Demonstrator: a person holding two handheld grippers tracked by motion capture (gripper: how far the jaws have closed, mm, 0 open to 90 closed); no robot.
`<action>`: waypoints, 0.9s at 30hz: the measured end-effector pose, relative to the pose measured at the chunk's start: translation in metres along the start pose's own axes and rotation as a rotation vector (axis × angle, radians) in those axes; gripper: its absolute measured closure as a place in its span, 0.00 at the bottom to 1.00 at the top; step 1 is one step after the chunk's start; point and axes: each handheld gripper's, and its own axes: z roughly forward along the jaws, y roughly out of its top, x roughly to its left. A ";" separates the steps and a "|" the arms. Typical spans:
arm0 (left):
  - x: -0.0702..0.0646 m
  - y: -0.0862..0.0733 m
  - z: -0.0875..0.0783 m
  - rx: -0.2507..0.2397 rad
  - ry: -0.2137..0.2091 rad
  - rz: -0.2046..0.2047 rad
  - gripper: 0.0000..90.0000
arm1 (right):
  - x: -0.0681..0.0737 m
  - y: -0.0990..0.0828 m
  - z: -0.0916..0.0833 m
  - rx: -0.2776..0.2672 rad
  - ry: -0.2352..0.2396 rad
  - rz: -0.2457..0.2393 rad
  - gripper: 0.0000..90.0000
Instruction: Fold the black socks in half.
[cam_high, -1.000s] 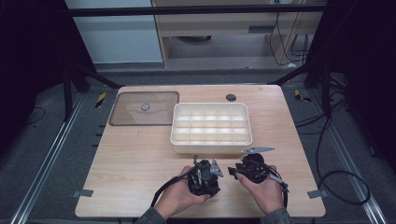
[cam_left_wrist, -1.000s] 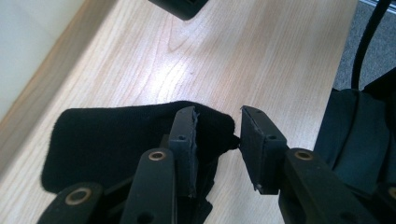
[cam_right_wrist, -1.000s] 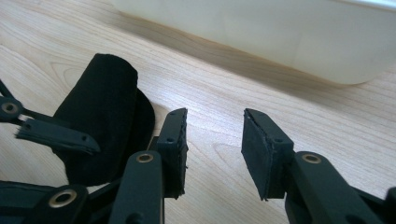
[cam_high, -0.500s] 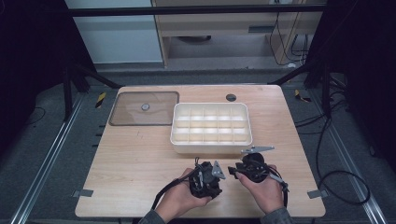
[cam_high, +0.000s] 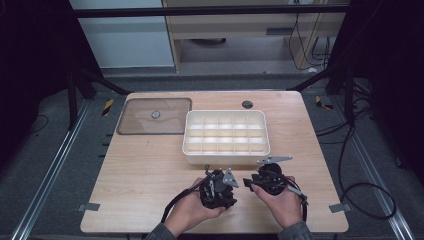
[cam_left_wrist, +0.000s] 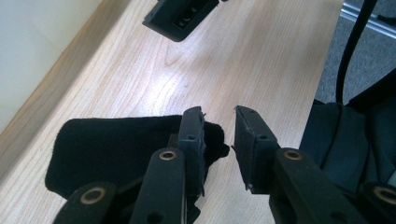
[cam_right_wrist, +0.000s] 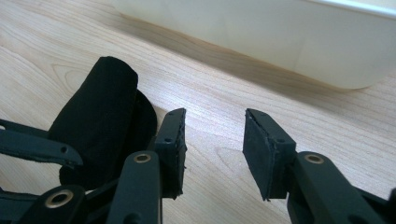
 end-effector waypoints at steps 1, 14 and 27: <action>0.000 0.000 0.000 -0.001 0.001 -0.002 0.80 | 0.000 0.000 0.000 -0.001 0.001 -0.002 0.66; 0.013 -0.007 -0.016 -0.034 0.061 -0.040 0.78 | 0.004 0.006 -0.005 -0.016 0.006 -0.009 0.63; 0.042 -0.044 -0.036 -0.048 0.176 -0.128 0.73 | 0.027 0.019 0.005 -0.004 0.059 -0.043 0.53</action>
